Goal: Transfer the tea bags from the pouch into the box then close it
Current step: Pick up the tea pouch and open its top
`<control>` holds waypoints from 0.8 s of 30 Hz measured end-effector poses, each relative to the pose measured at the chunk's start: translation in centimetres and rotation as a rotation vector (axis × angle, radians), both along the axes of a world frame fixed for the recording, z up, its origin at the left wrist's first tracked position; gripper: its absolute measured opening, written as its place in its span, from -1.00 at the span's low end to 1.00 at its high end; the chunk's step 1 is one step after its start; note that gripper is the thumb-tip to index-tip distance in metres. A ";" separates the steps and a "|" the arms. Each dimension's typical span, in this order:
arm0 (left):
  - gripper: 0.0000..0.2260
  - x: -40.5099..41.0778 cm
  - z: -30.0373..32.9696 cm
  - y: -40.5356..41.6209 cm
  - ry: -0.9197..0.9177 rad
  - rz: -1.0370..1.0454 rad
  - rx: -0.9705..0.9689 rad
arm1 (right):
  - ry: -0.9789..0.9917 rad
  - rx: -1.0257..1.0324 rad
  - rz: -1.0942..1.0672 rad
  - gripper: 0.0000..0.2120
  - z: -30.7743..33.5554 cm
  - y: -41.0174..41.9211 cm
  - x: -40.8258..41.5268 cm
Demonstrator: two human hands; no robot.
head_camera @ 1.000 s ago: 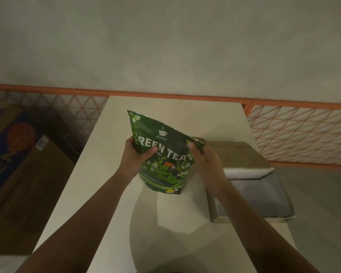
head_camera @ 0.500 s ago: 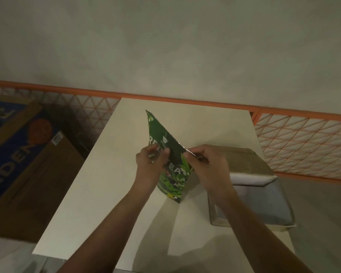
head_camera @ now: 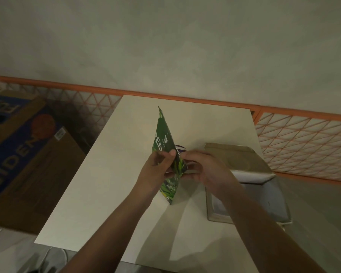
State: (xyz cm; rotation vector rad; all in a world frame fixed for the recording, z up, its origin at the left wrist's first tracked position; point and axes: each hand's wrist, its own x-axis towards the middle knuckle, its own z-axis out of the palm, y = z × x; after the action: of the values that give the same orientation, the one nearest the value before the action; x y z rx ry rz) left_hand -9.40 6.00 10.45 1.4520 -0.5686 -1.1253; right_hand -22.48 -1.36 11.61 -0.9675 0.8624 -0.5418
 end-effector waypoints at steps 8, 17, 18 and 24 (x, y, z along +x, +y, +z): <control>-0.81 -0.2 0.8 0.7 0.031 -0.020 -0.010 | 0.047 -0.045 0.069 -0.80 -0.5 0.0 0.0; -0.77 0.5 1.8 0.6 -0.065 -0.128 0.015 | 0.116 -0.243 0.058 -0.82 -0.4 1.3 0.7; -0.80 0.6 1.7 0.7 -0.120 -0.146 0.013 | 0.121 -0.257 0.047 -0.81 -0.4 1.4 0.7; -0.79 1.4 1.7 0.7 -0.311 -0.270 0.005 | 0.149 -0.301 0.019 -0.80 -0.2 1.7 0.8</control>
State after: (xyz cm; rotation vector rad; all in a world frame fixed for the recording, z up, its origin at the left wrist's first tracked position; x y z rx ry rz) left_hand -8.04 6.69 12.15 1.6001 -1.0043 -1.1126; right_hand -21.67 0.34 11.37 -1.3019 0.9189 -0.5995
